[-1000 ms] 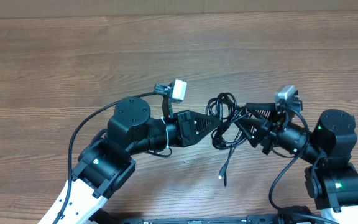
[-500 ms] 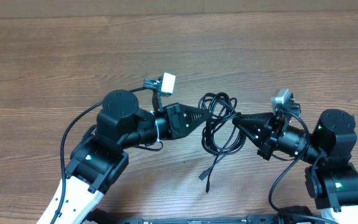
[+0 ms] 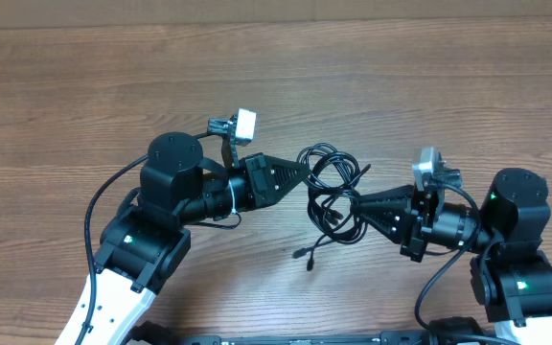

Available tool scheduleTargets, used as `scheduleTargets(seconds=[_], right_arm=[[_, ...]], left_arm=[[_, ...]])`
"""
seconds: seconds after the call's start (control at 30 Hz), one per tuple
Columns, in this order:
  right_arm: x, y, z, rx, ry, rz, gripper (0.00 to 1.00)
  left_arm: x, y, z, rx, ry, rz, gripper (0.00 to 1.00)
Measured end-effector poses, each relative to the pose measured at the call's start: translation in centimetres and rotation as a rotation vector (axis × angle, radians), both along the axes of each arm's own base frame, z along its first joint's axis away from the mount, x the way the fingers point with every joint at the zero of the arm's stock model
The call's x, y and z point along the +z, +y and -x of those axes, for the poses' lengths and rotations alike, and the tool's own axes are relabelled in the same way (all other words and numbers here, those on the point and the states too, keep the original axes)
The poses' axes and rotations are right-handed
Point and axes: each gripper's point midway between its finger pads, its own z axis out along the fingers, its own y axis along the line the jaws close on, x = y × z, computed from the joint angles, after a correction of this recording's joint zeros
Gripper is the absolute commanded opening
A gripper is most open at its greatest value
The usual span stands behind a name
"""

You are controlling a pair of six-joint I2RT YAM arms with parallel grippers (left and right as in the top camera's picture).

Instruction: Untangle cables

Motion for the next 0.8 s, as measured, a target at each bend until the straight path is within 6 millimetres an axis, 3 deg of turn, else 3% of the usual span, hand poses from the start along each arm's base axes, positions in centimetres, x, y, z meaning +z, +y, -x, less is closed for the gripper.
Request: scheduleTargets(seconds=[0.1, 0.47, 0.53, 0.6, 0.8], right_arm=[[0.2, 0.2, 0.5, 0.028, 0.002, -0.011, 0.16], [0.6, 0.4, 1.4, 0.085, -0.010, -0.031, 0.15], [0.6, 0.4, 1.4, 0.085, -0.008, -0.032, 0.25], [0.6, 0.4, 1.4, 0.085, -0.006, -0.032, 0.49], [-0.3, 0.0, 0.2, -0.002, 0.027, 0.006, 0.73]], left_arm=[[0.0, 0.0, -0.1, 0.003, 0.000, -0.001, 0.04], [0.0, -0.1, 0.2, -0.006, 0.002, -0.001, 0.04], [0.0, -0.3, 0.3, -0.014, 0.001, 0.000, 0.04], [0.0, -0.6, 0.6, -0.025, 0.000, 0.001, 0.04], [0.9, -1.0, 1.0, -0.058, -0.030, 0.029, 0.04]])
